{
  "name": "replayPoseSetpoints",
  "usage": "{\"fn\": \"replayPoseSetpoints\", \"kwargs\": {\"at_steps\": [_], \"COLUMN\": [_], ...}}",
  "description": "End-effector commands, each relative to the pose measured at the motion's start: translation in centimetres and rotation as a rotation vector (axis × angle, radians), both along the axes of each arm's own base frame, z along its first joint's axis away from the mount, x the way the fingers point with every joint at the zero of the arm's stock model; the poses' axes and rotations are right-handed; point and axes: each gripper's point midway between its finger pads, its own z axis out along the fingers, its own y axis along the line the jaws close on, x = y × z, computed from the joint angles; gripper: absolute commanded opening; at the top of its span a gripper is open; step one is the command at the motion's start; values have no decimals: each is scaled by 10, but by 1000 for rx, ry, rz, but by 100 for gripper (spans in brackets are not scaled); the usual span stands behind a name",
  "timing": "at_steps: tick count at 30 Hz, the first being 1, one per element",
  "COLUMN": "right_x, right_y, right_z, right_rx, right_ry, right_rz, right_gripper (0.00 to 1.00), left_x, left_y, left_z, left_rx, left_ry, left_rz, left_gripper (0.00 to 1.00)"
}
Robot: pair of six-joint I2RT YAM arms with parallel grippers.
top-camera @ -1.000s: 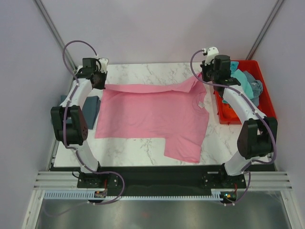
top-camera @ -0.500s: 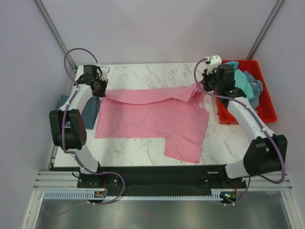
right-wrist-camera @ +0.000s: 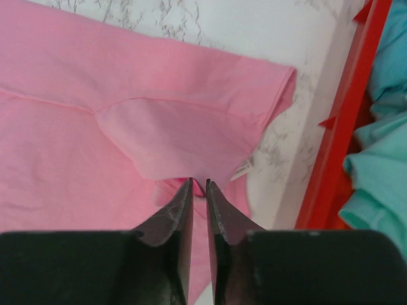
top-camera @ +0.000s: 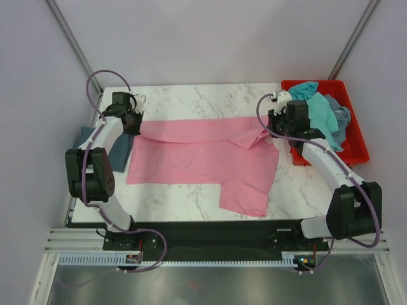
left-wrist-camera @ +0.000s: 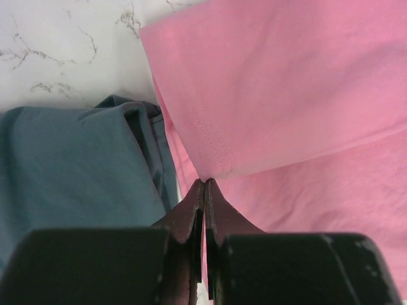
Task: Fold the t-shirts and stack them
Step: Fold the tshirt
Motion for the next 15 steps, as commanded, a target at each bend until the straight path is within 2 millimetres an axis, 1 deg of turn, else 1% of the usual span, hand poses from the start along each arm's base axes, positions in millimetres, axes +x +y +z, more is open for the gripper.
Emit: {"fn": "replayPoseSetpoints", "kwargs": {"at_steps": [1,3,6,7,8,9,10,11,13,14,15], "right_x": [-4,-1,8,9,13,14,16,17,17,16,15], "right_y": [2,0,-1,1,2,4,6,12,22,32,37], "right_z": [0,9,26,29,32,32,32,28,21,12,6], "right_rx": [-17,-22,-17,-12,-6,0,6,28,42,29,14], "right_ry": [-19,-42,-83,-90,-97,-94,-94,-80,-63,-45,-36], "right_rz": [26,12,3,7,9,15,20,39,74,115,133], "right_gripper": [36,56,60,61,61,61,61,60,58,57,56], "left_x": [8,10,16,19,21,22,23,26,27,26,25], "left_y": [8,8,8,18,19,18,18,14,6,3,0], "left_z": [5,13,33,42,47,51,54,63,72,75,77], "left_rx": [12,12,13,43,18,10,-6,-27,-72,-84,-96], "left_ry": [-30,-50,-100,-120,-134,-140,-145,-161,-172,-176,-175], "left_rz": [51,51,51,111,168,175,195,191,199,197,198], "left_gripper": [5,5,5,36,61,67,68,69,69,69,70]}}
